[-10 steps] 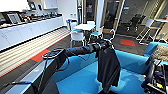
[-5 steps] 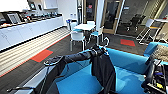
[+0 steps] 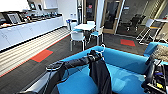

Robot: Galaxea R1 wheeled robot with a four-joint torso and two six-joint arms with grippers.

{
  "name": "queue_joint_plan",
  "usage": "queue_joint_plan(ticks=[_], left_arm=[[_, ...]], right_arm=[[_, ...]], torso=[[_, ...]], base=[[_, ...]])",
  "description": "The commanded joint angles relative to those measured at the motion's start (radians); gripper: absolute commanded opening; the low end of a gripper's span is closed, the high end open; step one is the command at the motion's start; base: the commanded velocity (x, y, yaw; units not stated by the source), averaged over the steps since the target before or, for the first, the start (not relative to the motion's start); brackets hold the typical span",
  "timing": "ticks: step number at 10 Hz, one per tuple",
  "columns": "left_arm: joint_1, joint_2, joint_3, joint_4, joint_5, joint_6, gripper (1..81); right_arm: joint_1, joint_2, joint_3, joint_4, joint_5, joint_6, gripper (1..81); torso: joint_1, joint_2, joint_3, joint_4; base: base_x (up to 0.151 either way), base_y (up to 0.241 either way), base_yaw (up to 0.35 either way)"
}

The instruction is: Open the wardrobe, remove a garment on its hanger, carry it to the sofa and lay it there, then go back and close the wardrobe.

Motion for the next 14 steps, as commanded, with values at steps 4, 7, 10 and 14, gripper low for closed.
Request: queue_joint_plan(ticks=[4, 7, 10, 14], left_arm=[[-0.161, 0.063, 0.034, 0.07, -0.005, 0.014, 1.0], [-0.085, 0.031, 0.034, 0.133, -0.005, 0.014, 1.0], [-0.023, -0.018, 0.031, 0.22, 0.018, 0.014, 1.0], [-0.003, -0.035, 0.024, 0.287, 0.069, 0.014, 1.0]], right_arm=[[-0.006, 0.001, 0.002, -0.013, -0.042, 0.0, 81.1], [-0.002, 0.004, 0.002, -0.013, -0.045, 0.002, 81.1], [-0.003, 0.01, 0.002, -0.013, -0.041, 0.0, 81.1], [-0.01, 0.01, 0.002, -0.016, -0.036, 0.0, 81.1]], torso=[[0.0, 0.0, 0.0, 0.117], [0.0, 0.0, 0.0, 0.105], [0.0, 0.0, 0.0, 0.105], [0.0, 0.0, 0.0, 0.126]], base=[[0.0, 0.0, 0.0], [0.0, 0.0, 0.0], [0.0, 0.0, 0.0], [0.0, 0.0, 0.0]])
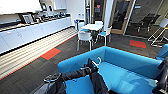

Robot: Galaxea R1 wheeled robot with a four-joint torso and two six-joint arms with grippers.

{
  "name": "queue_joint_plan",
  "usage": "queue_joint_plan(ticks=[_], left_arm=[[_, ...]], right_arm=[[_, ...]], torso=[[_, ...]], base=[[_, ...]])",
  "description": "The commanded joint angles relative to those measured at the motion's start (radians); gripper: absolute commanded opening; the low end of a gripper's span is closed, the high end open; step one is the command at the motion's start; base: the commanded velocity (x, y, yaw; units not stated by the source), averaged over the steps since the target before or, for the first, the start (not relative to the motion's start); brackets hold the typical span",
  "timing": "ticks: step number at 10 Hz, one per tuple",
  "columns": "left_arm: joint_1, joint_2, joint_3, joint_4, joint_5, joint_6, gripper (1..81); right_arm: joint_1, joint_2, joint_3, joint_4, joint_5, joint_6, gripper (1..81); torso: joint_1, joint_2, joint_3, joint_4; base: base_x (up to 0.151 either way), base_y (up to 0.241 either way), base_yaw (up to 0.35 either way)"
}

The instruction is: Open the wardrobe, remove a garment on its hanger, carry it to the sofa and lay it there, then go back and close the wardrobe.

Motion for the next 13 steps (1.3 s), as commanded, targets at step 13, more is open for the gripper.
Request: queue_joint_plan(ticks=[13], left_arm=[[-0.043, -0.124, 0.022, 0.208, 0.134, 0.016, 1.0]], right_arm=[[-0.015, 0.005, 0.005, -0.019, -0.043, 0.0, 81.1]], torso=[[0.0, 0.0, 0.0, 0.05]], base=[[0.0, 0.0, 0.0]])
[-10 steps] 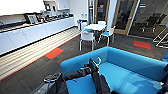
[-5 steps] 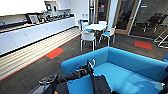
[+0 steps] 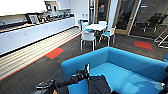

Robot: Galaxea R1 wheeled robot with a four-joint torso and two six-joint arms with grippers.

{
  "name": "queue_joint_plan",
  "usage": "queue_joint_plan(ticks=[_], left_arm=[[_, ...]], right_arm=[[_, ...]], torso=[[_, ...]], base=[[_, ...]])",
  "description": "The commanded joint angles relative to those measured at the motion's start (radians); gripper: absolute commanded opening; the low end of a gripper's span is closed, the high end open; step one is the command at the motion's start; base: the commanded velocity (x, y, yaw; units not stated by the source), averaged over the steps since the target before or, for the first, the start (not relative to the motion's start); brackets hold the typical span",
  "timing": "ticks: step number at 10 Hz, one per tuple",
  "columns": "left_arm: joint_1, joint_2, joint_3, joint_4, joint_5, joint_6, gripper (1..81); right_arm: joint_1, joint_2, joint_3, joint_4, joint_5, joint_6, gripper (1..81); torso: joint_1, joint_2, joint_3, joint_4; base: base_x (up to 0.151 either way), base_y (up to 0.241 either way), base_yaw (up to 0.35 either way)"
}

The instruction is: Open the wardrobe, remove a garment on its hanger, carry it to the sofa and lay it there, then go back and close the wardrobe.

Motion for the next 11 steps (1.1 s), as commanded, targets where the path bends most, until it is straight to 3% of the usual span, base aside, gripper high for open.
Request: queue_joint_plan(ticks=[1, 6, 11], left_arm=[[-0.12, -0.016, 0.025, 0.074, 0.067, 0.018, 1.0], [0.03, -0.038, -0.007, 0.148, 0.076, 0.026, 1.0], [0.124, 0.004, -0.007, 0.243, 0.096, 0.037, 1.0]], right_arm=[[-0.007, 0.005, 0.005, -0.019, -0.046, 0.0, 81.1], [-0.012, 0.006, 0.005, -0.019, -0.043, -0.001, 81.1], [-0.014, 0.008, 0.005, -0.019, -0.035, -0.007, 81.1]], torso=[[0.0, 0.0, 0.0, 0.0], [0.0, 0.0, 0.0, 0.0], [0.0, 0.0, 0.0, 0.0]], base=[[0.0, 0.0, 0.0], [0.0, 0.0, 0.0], [0.0, 0.0, 0.0]])
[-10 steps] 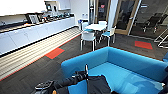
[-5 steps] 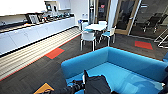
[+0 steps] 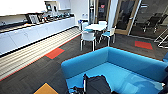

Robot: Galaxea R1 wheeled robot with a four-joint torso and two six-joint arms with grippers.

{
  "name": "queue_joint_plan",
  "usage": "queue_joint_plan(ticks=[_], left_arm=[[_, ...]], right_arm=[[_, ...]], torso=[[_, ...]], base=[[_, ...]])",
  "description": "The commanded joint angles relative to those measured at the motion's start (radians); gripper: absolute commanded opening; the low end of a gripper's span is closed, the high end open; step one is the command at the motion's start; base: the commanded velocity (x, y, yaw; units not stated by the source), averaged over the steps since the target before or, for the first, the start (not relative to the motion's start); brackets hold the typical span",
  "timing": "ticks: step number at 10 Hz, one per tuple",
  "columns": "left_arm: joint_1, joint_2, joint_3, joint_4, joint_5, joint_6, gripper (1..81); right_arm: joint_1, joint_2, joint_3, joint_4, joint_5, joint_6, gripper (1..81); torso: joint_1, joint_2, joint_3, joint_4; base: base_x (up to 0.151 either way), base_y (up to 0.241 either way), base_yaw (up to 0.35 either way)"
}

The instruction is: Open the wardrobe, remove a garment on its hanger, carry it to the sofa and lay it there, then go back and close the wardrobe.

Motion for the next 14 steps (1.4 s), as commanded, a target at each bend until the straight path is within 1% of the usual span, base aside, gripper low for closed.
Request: queue_joint_plan(ticks=[1, 2, 4, 5, 7, 8, 9, 10, 11, 12, 13, 14], left_arm=[[-0.107, 0.026, 0.028, 0.064, 0.04, 0.017, 1.0], [-0.091, 0.035, 0.037, 0.093, 0.04, 0.017, 81.1], [-0.048, 0.041, 0.06, 0.129, 0.036, 0.017, 81.1], [-0.006, 0.014, 0.082, 0.173, 0.036, 0.017, 81.1], [0.122, -0.109, 0.077, 0.227, 0.009, 0.022, 81.1], [0.18, -0.19, 0.068, 0.252, -0.049, 0.023, 81.1], [0.229, -0.268, 0.059, 0.253, -0.141, 0.025, 81.1], [0.275, -0.342, 0.045, 0.267, -0.256, 0.025, 81.1], [0.321, -0.384, 0.008, 0.294, -0.359, 0.022, 81.1], [0.363, -0.387, -0.053, 0.296, -0.419, 0.023, 81.1], [0.41, -0.355, -0.142, 0.296, -0.448, 0.023, 81.1], [0.45, -0.312, -0.223, 0.296, -0.448, 0.025, 81.1]], right_arm=[[-0.008, 0.003, 0.005, -0.019, -0.043, -0.003, 81.1], [-0.007, 0.003, 0.005, -0.019, -0.043, -0.003, 81.1], [-0.008, 0.003, 0.005, -0.019, -0.043, -0.004, 81.1], [-0.008, 0.003, 0.005, -0.021, -0.042, -0.004, 81.1], [-0.005, 0.001, 0.005, -0.022, -0.042, -0.004, 81.1], [0.001, 0.003, 0.005, -0.022, -0.043, -0.003, 81.1], [0.007, 0.003, 0.005, -0.019, -0.043, -0.003, 81.1], [0.007, 0.005, 0.003, -0.013, -0.045, -0.003, 81.1], [0.007, 0.003, 0.003, -0.01, -0.046, -0.001, 81.1], [0.007, 0.003, -0.001, -0.007, -0.048, 0.0, 81.1], [0.007, 0.005, -0.004, -0.004, -0.054, 0.002, 81.1], [0.009, 0.006, -0.004, -0.004, -0.057, 0.002, 81.1]], torso=[[0.0, 0.0, 0.0, 0.0], [0.0, 0.0, 0.0, 0.0], [0.0, 0.0, 0.0, 0.0], [0.0, 0.0, 0.0, 0.0], [0.0, 0.0, 0.0, 0.0], [0.0, 0.0, 0.0, 0.0], [0.0, 0.0, 0.0, 0.0], [0.0, 0.0, 0.0, 0.0], [0.0, 0.0, 0.0, 0.0], [0.0, 0.0, 0.0, 0.0], [0.0, 0.0, 0.0, 0.0], [0.0, 0.0, 0.0, 0.0]], base=[[0.0, 0.0, 0.0], [0.0, 0.0, 0.0], [0.0, 0.0, 0.0], [0.0, 0.0, 0.0], [0.0, 0.0, 0.0], [0.0, 0.0, 0.0], [0.0, 0.0, 0.0], [0.0, 0.0, 0.0], [0.0, 0.0, 0.0], [0.0, 0.0, 0.0], [0.0, 0.0, 0.0], [0.0, 0.0, 0.0]])
